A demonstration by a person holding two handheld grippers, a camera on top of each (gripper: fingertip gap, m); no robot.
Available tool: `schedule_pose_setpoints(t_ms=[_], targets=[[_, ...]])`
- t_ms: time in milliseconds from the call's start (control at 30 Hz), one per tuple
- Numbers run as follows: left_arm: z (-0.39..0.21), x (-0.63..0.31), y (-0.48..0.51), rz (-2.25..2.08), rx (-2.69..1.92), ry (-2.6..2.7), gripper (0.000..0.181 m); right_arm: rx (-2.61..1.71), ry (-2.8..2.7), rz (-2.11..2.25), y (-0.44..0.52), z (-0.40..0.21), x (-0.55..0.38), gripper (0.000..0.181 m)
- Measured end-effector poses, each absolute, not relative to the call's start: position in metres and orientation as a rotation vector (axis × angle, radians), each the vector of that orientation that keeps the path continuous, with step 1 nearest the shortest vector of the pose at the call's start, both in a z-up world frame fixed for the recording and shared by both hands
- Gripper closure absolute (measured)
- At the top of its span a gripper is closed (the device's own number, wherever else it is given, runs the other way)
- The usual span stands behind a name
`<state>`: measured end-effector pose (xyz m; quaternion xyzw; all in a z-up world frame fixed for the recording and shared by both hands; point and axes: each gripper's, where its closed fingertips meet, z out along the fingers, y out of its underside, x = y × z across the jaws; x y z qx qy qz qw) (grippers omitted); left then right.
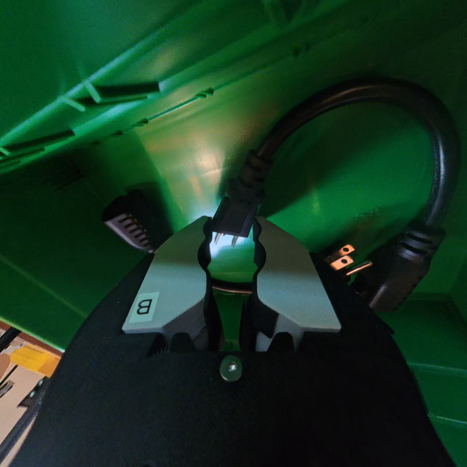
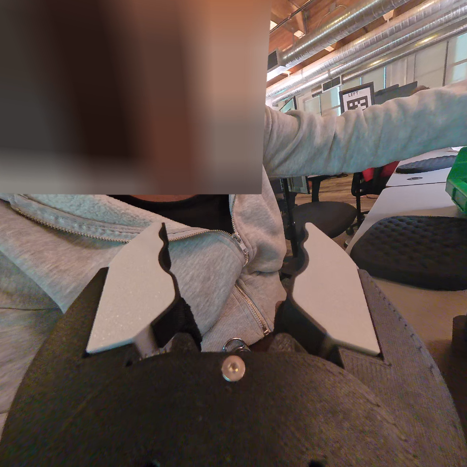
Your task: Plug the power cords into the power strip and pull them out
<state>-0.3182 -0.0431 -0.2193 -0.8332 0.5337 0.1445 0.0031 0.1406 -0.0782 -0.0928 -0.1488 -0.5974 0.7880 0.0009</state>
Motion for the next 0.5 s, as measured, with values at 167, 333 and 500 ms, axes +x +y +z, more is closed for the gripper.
schedule_pose_setpoints(t_ms=[167,333,500], targets=[[-0.181,-0.328,-0.044,0.654,-2.540,1.544,0.152,-0.468,-1.877,2.471,-0.078,-0.093,0.140,0.082],[-0.094,-0.341,-0.046,1.040,-2.346,1.324,0.153,-0.462,-1.884,2.466,-0.079,-0.093,0.141,0.082],[0.018,-0.337,-0.055,1.346,-2.026,0.963,0.153,-0.474,-1.878,2.471,-0.079,-0.093,0.139,0.082]])
